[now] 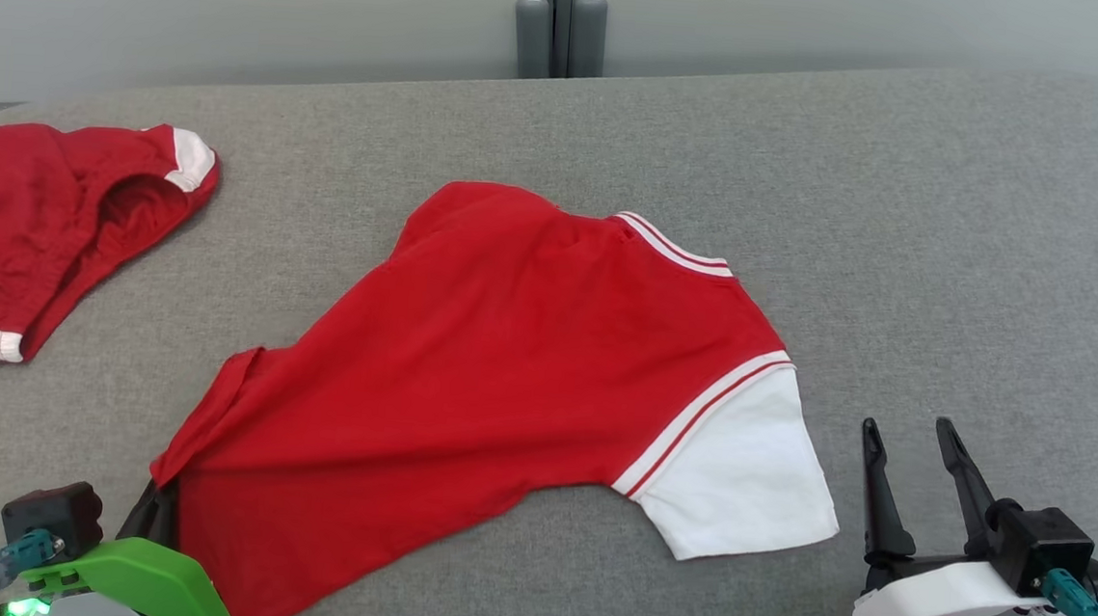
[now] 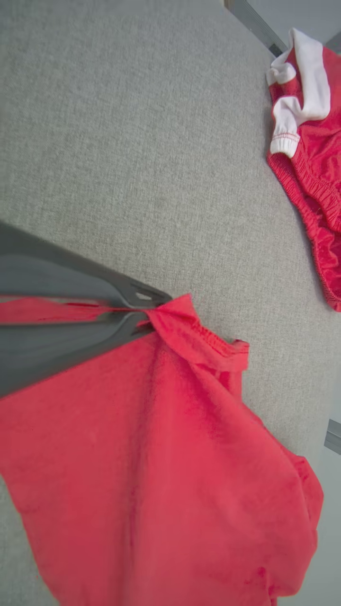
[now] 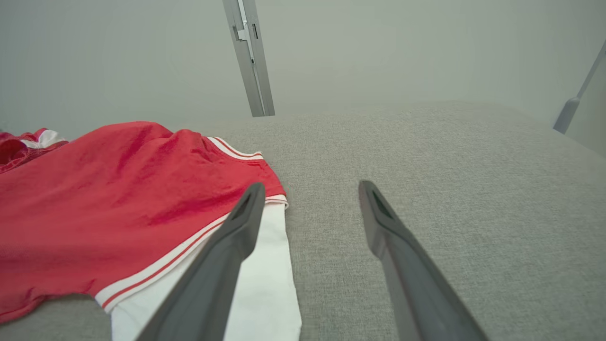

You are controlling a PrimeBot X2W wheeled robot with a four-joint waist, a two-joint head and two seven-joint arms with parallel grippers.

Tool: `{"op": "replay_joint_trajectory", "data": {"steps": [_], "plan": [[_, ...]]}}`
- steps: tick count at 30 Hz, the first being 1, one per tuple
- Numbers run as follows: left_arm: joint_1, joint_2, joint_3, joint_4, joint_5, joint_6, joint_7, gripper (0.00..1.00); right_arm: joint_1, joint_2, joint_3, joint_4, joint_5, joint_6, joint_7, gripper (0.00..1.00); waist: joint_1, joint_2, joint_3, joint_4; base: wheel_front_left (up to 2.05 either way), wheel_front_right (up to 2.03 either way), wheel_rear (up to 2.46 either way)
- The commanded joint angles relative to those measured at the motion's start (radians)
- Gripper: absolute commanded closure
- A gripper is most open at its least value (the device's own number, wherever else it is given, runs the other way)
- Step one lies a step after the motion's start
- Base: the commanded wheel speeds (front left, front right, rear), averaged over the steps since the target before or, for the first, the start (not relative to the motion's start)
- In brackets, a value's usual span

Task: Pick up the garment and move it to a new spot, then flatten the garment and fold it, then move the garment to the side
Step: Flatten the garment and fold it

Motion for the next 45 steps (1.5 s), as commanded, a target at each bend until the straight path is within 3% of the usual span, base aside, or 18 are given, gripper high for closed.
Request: {"op": "replay_joint_trajectory", "data": {"steps": [1,2,3,4,5,13,20,25,29,35,39,45], "plan": [[0.006,0.012,0.001,-0.004,0.008,0.005,0.007,1.00,-0.012,-0.002,0.004,0.002,0.004,-0.002,-0.003,0.00,0.0000,0.0000,-0.001,0.010,0.00,0.00,0.00],[-0.008,0.012,-0.003,-0.006,0.013,0.001,0.008,0.91,-0.015,-0.002,0.007,0.004,0.004,-0.001,-0.003,0.00,0.0000,0.0000,-0.001,0.013,0.00,0.00,0.00],[-0.021,0.012,-0.006,-0.002,0.017,-0.003,0.008,0.64,-0.017,-0.002,0.007,0.005,0.005,-0.001,-0.003,0.00,0.0000,0.0000,-0.001,0.016,0.00,0.00,0.00],[-0.034,0.010,-0.012,0.010,0.026,-0.008,0.007,0.11,-0.018,-0.002,0.009,0.006,0.005,-0.002,-0.003,0.00,0.0000,0.0000,-0.002,0.017,0.00,0.00,0.00],[-0.042,0.008,-0.017,0.022,0.031,-0.009,0.006,0.00,-0.019,-0.002,0.010,0.008,0.005,-0.001,-0.003,0.00,0.0000,0.0000,-0.003,0.018,0.00,0.00,0.00],[-0.044,-0.035,0.068,0.058,0.106,-0.020,-0.108,0.00,-0.004,-0.002,0.004,-0.008,-0.008,-0.002,-0.003,0.00,0.0000,0.0000,-0.033,-0.002,0.00,0.00,0.00],[0.062,-0.159,0.256,-0.078,0.393,-0.056,-0.111,0.00,0.024,-0.002,-0.022,-0.059,-0.038,-0.001,-0.003,0.00,0.0000,0.0000,-0.067,-0.009,0.00,0.00,0.00],[0.169,-0.278,0.367,-0.127,0.538,-0.183,-0.111,0.00,0.051,-0.002,-0.018,-0.083,-0.055,-0.001,-0.003,0.00,0.0000,0.0000,-0.098,-0.005,0.00,0.00,0.00],[0.234,-0.349,0.442,-0.124,0.638,-0.290,-0.111,0.00,0.069,-0.002,-0.012,-0.090,-0.057,-0.001,-0.003,0.00,0.0000,0.0000,-0.115,-0.001,0.00,0.00,0.00],[0.291,-0.441,0.551,-0.116,0.731,-0.413,-0.111,0.00,0.092,-0.002,0.006,-0.080,-0.051,-0.001,-0.003,0.00,0.0000,0.0000,-0.140,0.006,0.00,0.00,0.00],[0.308,-0.480,0.605,-0.115,0.770,-0.474,-0.111,0.00,0.099,-0.002,0.021,-0.067,-0.040,-0.001,-0.003,0.00,0.0000,0.0000,-0.151,0.003,0.00,0.00,0.00],[0.315,-0.509,0.647,-0.116,0.801,-0.511,-0.111,0.00,0.107,-0.002,0.034,-0.047,-0.036,-0.002,-0.003,0.00,0.0000,0.0000,-0.161,0.005,0.00,0.00,0.00]]}}
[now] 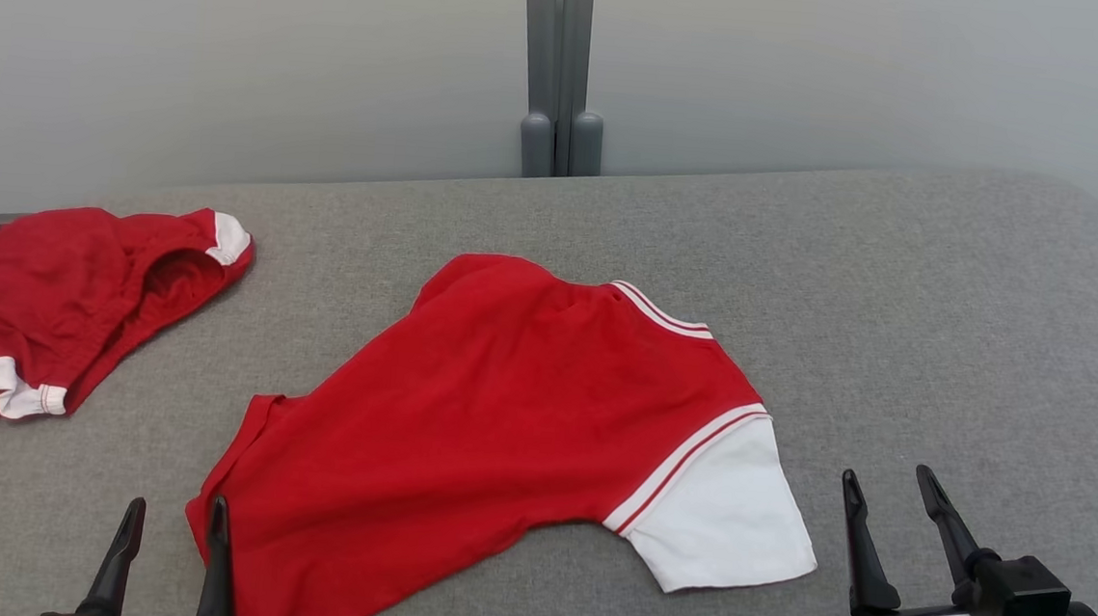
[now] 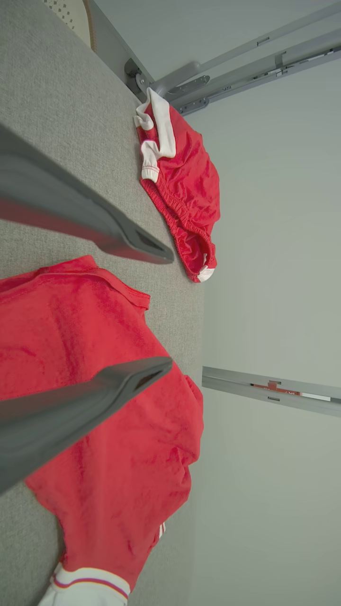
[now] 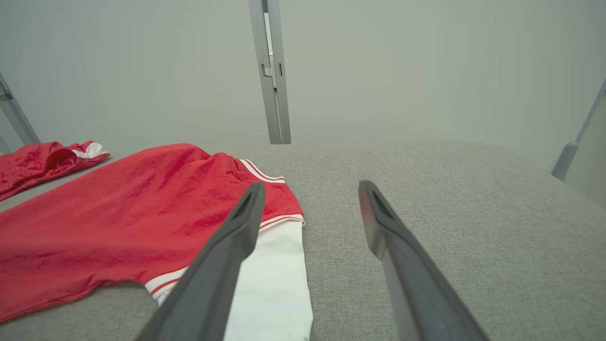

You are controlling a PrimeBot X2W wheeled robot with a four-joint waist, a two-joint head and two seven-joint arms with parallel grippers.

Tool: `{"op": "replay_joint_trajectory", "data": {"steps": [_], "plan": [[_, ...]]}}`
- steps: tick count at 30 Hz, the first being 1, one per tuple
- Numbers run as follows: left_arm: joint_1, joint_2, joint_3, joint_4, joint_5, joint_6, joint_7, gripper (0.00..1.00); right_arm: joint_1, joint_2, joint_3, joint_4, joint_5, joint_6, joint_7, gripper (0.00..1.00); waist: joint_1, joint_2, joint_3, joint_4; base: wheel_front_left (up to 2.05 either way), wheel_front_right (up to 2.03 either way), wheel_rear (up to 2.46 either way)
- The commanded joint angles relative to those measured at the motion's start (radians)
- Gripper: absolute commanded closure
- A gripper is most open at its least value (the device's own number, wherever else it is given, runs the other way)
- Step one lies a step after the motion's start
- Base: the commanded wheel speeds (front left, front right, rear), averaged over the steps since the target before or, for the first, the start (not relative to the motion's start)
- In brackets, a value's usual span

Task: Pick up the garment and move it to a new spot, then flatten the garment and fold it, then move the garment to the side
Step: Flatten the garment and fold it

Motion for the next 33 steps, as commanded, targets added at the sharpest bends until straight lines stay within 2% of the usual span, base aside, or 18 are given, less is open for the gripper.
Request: {"op": "replay_joint_trajectory", "data": {"steps": [1,16,21,24,27,33], "plan": [[0.013,-0.003,0.009,0.002,0.009,-0.007,0.000,0.00,0.012,-0.002,0.001,0.003,0.005,-0.002,-0.003,0.00,0.0000,0.0000,-0.001,0.001,0.00,0.00,0.00],[0.010,-0.011,0.019,0.018,0.022,-0.028,-0.001,0.00,0.002,-0.002,0.003,0.006,0.005,-0.002,-0.003,0.00,0.0000,0.0000,0.003,0.003,0.00,0.00,0.00],[0.037,-0.011,-0.026,0.114,0.029,-0.029,0.001,0.00,-0.029,-0.001,0.006,0.078,-0.015,-0.002,-0.003,0.00,0.0000,0.0000,0.001,-0.001,0.00,0.00,0.00],[0.037,-0.006,-0.052,0.155,0.028,-0.029,0.071,0.00,-0.069,-0.006,0.040,0.178,-0.041,-0.002,0.039,0.00,0.0000,0.0000,-0.001,-0.002,0.00,0.00,0.00],[0.046,0.002,-0.059,0.152,0.024,-0.018,0.182,0.00,-0.113,-0.027,0.070,0.244,-0.039,-0.002,0.141,0.00,0.0000,0.0000,0.002,0.003,0.00,0.00,0.00],[0.054,-0.004,-0.061,0.114,-0.022,0.013,0.365,0.00,-0.172,-0.054,0.074,0.284,-0.018,-0.002,0.289,0.00,0.0000,0.0000,0.019,0.023,0.00,0.00,0.00]]}}
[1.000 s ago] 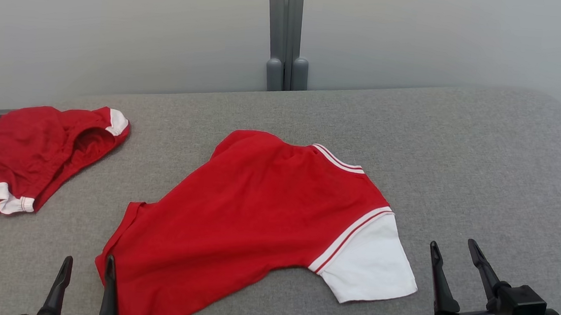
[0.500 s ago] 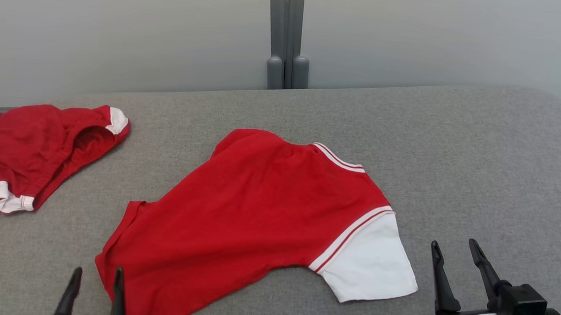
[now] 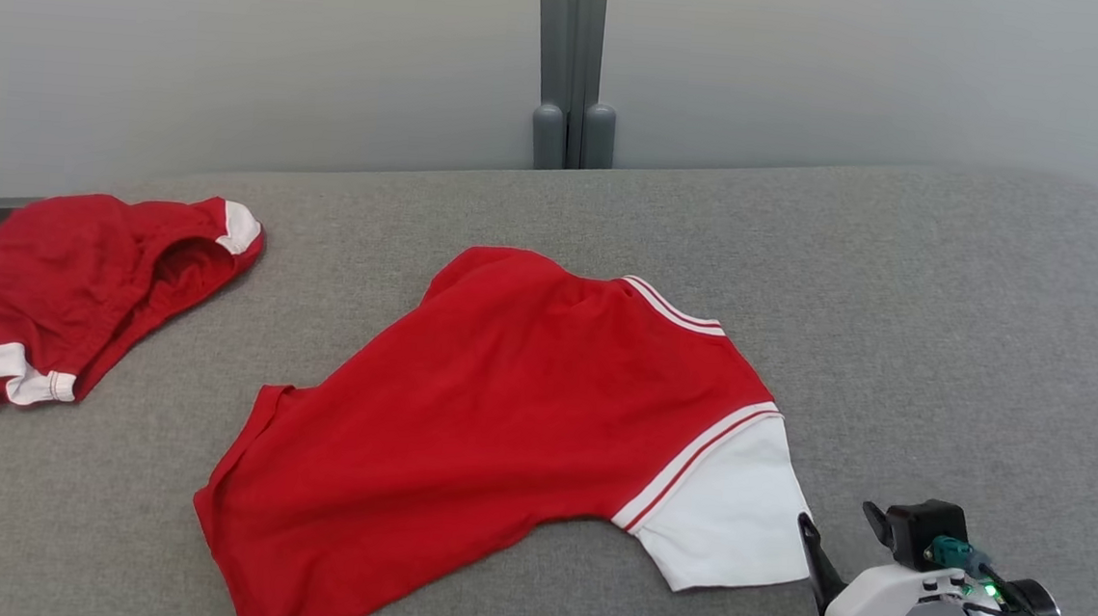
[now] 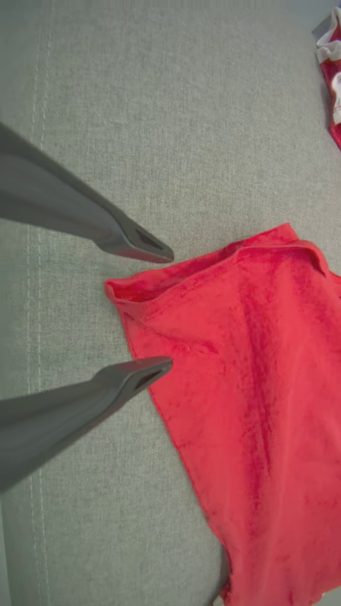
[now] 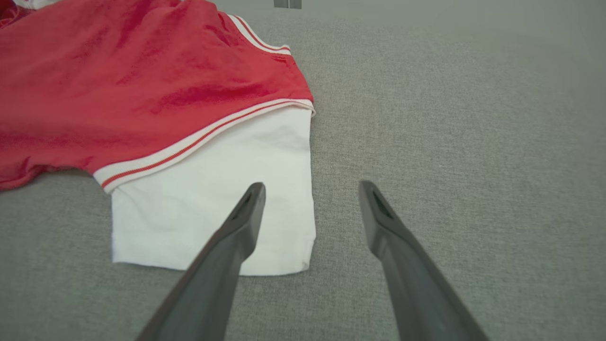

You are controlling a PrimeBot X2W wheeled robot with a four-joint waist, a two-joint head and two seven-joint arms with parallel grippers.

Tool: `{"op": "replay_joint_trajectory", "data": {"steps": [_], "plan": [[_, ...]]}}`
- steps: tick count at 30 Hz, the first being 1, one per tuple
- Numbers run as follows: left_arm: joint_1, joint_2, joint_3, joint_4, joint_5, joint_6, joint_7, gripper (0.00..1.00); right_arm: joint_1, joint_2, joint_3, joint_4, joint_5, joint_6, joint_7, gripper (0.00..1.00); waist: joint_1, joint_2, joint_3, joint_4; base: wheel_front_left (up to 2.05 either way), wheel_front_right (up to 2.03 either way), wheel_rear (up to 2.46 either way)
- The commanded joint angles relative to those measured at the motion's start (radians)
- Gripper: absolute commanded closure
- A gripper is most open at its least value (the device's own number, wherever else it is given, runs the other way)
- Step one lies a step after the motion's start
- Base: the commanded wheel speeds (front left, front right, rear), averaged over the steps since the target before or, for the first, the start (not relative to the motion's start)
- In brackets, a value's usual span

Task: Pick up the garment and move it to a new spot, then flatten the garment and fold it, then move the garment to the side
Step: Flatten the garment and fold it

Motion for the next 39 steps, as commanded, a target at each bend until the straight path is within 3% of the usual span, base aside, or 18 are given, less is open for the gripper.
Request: {"op": "replay_joint_trajectory", "data": {"steps": [1,11,29,30,31,33,36,38,39], "plan": [[0.006,0.002,-0.003,0.004,0.000,0.006,0.021,0.00,-0.015,-0.004,0.001,0.010,0.008,-0.002,0.026,0.00,0.0000,0.0000,0.008,0.009,0.00,0.00,0.00],[-0.070,0.003,-0.003,0.081,-0.042,0.025,0.068,0.00,-0.029,0.009,0.011,0.032,0.013,-0.002,0.144,0.00,0.0000,0.0000,0.031,0.022,0.00,0.00,0.00],[-0.126,0.017,-0.017,0.139,-0.076,0.030,0.128,0.00,-0.066,0.028,0.000,0.062,-0.009,-0.002,0.217,0.00,0.0000,0.0000,0.075,0.024,0.00,0.00,0.00],[-0.127,0.017,-0.019,0.141,-0.075,0.029,0.131,0.04,-0.068,0.030,0.000,0.065,-0.009,-0.002,0.218,0.00,0.0000,0.0000,0.076,0.025,0.00,0.00,0.00],[-0.127,0.017,-0.021,0.141,-0.078,0.029,0.132,0.26,-0.070,0.031,0.000,0.069,-0.006,-0.002,0.221,0.00,0.0000,0.0000,0.079,0.025,0.00,0.00,0.00],[-0.130,0.019,-0.023,0.145,-0.081,0.026,0.133,0.52,-0.073,0.033,0.000,0.073,-0.006,-0.002,0.219,0.00,0.0000,0.0000,0.083,0.026,0.00,0.00,0.00],[-0.133,0.022,-0.025,0.147,-0.080,0.025,0.129,0.56,-0.073,0.035,-0.002,0.082,-0.006,-0.002,0.218,0.00,0.0000,0.0000,0.087,0.027,0.00,0.00,0.00],[-0.139,0.025,-0.026,0.150,-0.083,0.025,0.127,0.67,-0.076,0.036,-0.004,0.090,-0.004,-0.002,0.224,0.00,0.0000,0.0000,0.089,0.028,0.00,0.00,0.00],[-0.141,0.026,-0.028,0.151,-0.082,0.025,0.128,0.70,-0.077,0.037,-0.004,0.094,-0.003,-0.002,0.225,0.09,0.0000,0.0000,0.090,0.028,0.00,0.00,0.00]]}}
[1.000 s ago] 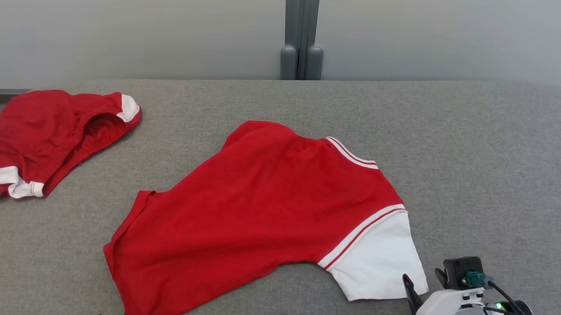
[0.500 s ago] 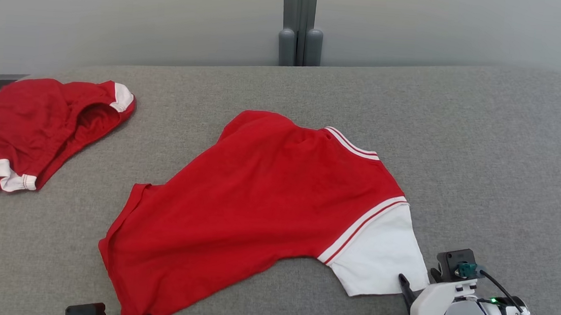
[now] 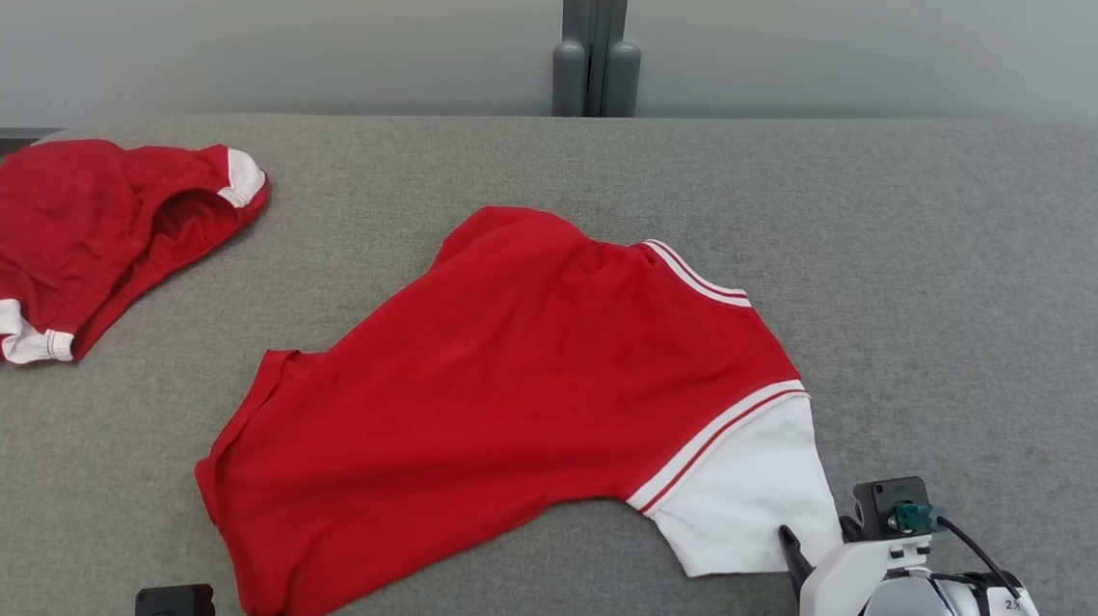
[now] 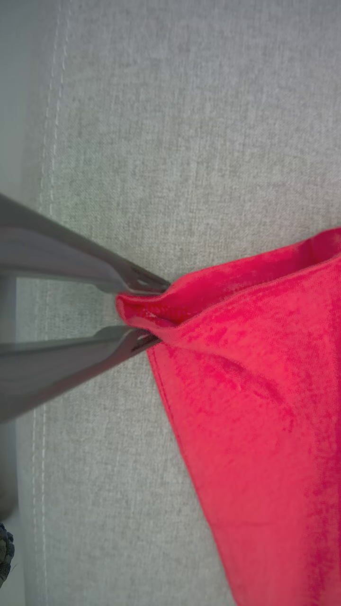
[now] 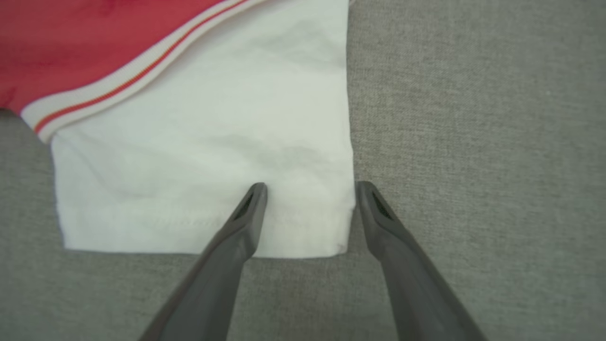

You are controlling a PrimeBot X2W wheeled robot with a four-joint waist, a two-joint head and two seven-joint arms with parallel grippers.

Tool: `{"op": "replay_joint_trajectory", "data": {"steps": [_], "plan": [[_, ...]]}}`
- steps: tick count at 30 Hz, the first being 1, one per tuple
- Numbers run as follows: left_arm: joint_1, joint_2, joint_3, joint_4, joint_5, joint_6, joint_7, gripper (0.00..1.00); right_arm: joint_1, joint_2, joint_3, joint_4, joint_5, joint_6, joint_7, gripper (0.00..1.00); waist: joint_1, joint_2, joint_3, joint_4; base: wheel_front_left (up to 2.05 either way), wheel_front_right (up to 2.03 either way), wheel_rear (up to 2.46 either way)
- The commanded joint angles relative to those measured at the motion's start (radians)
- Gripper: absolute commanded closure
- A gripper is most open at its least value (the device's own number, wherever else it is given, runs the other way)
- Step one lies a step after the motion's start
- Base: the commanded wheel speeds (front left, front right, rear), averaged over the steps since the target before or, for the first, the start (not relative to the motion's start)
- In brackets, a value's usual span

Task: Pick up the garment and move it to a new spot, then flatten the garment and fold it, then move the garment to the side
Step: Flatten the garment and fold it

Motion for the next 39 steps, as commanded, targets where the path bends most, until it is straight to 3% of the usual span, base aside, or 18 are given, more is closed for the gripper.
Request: {"op": "replay_joint_trajectory", "data": {"steps": [1,2,3,10,16,22,27,31,39], "plan": [[-0.015,0.007,-0.001,0.008,-0.004,-0.002,-0.001,0.81,-0.003,0.003,0.000,0.018,0.001,-0.002,0.006,0.51,0.0000,0.0000,0.000,0.000,0.00,0.00,0.00],[-0.016,0.008,-0.003,0.008,-0.008,-0.004,0.001,1.00,-0.003,0.003,0.002,0.022,0.007,-0.002,0.003,0.95,0.0000,0.0000,-0.001,0.000,0.00,0.00,0.00],[-0.018,0.008,-0.004,0.009,-0.010,-0.006,0.001,1.00,-0.007,0.004,-0.007,0.021,0.019,-0.002,-0.010,1.00,0.0000,0.0000,-0.002,0.000,0.00,0.00,0.00],[-0.014,0.006,0.014,-0.101,-0.100,-0.036,0.019,1.00,-0.038,0.012,-0.043,-0.062,0.181,-0.002,-0.073,1.00,0.0000,0.0000,-0.024,-0.009,0.00,0.00,0.00],[-0.024,0.031,0.036,-0.399,-0.220,-0.053,0.097,1.00,-0.054,0.014,-0.087,-0.365,0.501,-0.002,-0.032,1.00,0.0000,0.0000,-0.038,-0.025,0.00,0.00,0.00],[-0.088,0.052,0.058,-0.729,-0.384,-0.060,0.189,1.00,-0.097,0.014,-0.161,-0.712,0.655,-0.001,0.076,1.00,0.0000,0.0000,-0.041,-0.060,0.00,0.00,0.00],[-0.221,0.087,0.091,-0.954,-0.509,-0.048,0.274,1.00,-0.212,0.015,-0.241,-0.931,0.697,-0.001,0.180,1.00,0.0000,0.0000,-0.031,-0.087,0.00,0.00,0.00],[-0.367,0.138,0.120,-1.004,-0.571,-0.022,0.354,1.00,-0.356,0.012,-0.291,-1.011,0.697,-0.001,0.272,1.00,0.0000,0.0000,-0.004,-0.108,0.00,0.00,0.00],[-0.695,0.207,0.078,-0.885,-0.610,0.010,0.475,1.00,-0.689,-0.001,-0.291,-0.914,0.589,-0.001,0.420,1.00,0.0000,0.0000,0.129,-0.124,0.00,0.00,0.00]]}}
